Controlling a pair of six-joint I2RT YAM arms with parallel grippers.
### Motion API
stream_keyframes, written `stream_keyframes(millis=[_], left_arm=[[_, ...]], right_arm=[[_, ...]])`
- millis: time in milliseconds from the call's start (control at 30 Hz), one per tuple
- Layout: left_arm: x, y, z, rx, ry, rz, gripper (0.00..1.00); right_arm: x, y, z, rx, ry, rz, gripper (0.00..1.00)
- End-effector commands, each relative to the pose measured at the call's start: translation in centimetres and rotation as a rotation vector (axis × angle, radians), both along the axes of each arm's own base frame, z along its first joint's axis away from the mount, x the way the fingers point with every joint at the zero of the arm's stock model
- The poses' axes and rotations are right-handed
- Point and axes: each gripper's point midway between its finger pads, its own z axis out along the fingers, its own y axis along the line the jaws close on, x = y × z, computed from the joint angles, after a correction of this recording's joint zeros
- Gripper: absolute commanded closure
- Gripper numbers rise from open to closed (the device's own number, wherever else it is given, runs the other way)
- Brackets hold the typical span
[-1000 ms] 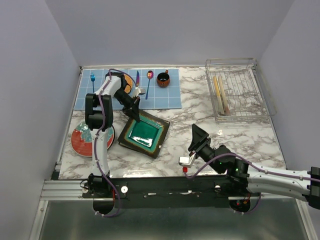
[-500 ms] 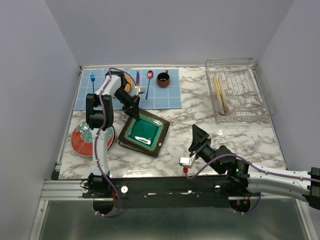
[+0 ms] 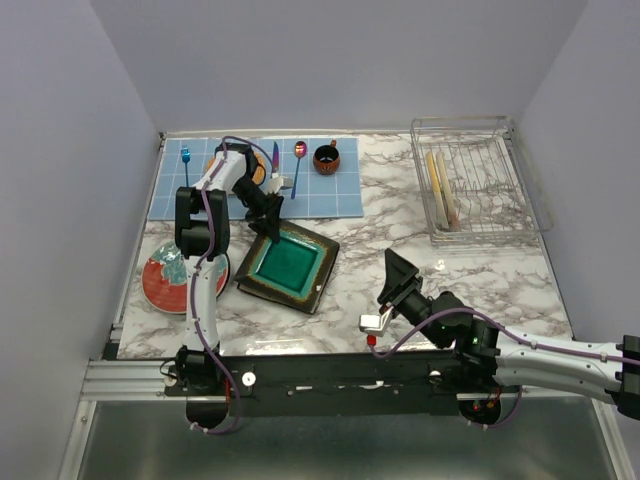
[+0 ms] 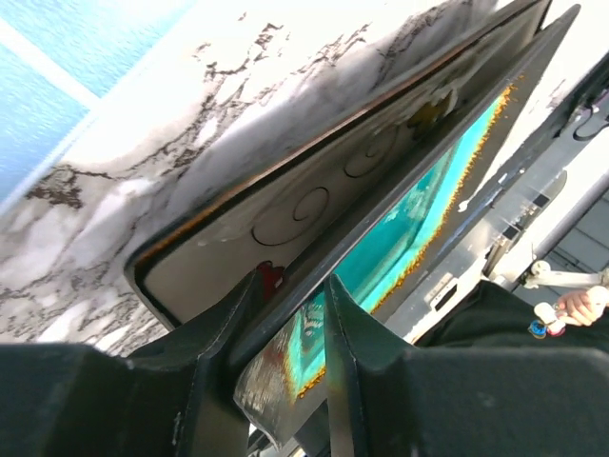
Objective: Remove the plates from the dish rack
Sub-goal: Place the plate at the center of the board.
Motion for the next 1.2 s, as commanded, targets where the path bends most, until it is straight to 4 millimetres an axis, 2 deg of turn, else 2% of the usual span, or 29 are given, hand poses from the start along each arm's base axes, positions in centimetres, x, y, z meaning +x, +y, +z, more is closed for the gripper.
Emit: stream_keyframes(millis=[0, 400, 467, 500, 767, 1167], left_arm=[[5.2, 3.1, -3.9, 0.16, -0.276, -0.099, 0.63], [5.6, 3.6, -3.5, 0.205, -0.31, -0.082, 0.59], [5.8, 3.6, -3.2, 0.207, -0.325, -0.078, 0.5], [5.7, 3.6, -3.1, 0.216, -0.328, -0.083, 0.5], [5.4, 3.7, -3.0, 0.248, -0.359, -0.088, 0.49], [4.2, 4.7, -4.1, 0.302, -0.358, -0.096, 0.49]], right_arm=[[-0.2, 0.2, 0.5, 0.018, -0.015, 0.019, 0.42], [-0.3, 0.3, 0.5, 0.013, -0.017, 0.025, 0.43], [-0.3, 0.3, 0.5, 0.012, -0.018, 0.027, 0.43], [-0.3, 0.4, 0.6, 0.013, -0.018, 0.028, 0.43], [-0.3, 0.3, 0.4, 0.009, -0.018, 0.028, 0.43], [-0.3, 0.3, 0.3, 0.006, -0.023, 0.03, 0.43]])
